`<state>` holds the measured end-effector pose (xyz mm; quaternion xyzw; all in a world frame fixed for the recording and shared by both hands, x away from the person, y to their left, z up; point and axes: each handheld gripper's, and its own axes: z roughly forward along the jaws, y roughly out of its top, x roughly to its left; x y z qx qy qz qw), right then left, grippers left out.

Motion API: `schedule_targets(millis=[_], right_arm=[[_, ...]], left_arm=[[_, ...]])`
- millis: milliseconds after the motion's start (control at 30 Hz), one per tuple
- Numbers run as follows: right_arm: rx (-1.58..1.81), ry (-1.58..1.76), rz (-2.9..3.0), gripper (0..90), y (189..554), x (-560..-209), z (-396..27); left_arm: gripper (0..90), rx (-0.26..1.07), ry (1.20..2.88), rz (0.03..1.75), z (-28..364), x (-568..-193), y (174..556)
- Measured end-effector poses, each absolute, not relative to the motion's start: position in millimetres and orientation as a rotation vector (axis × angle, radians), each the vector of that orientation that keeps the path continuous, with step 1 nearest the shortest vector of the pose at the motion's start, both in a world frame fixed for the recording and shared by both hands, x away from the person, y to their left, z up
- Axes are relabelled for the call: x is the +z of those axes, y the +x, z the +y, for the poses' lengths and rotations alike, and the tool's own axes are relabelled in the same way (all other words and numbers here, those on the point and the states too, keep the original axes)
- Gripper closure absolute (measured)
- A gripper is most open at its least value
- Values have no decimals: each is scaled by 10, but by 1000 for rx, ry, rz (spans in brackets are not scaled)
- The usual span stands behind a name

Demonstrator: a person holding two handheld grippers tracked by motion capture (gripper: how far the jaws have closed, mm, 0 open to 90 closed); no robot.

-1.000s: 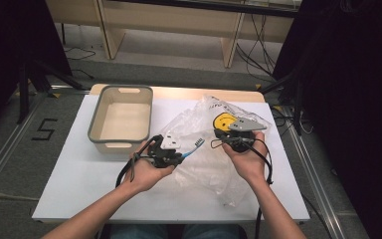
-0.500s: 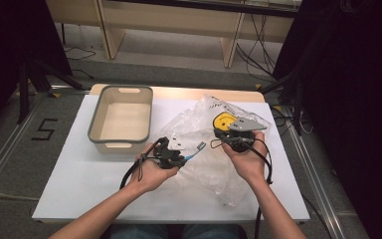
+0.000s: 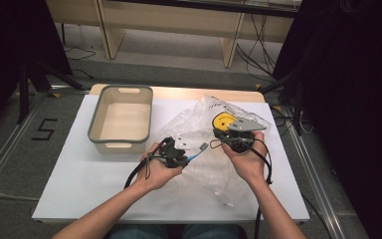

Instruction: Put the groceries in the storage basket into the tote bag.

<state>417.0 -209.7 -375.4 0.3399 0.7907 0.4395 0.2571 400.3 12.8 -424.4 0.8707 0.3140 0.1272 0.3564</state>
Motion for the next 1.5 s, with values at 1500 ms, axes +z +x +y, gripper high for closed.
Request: schedule_targets(millis=[1500], right_arm=[[1200, 924, 2159, 900, 4175, -3782, -2070]], left_arm=[[817, 433, 2264, 752, -302, -4297, 4280]])
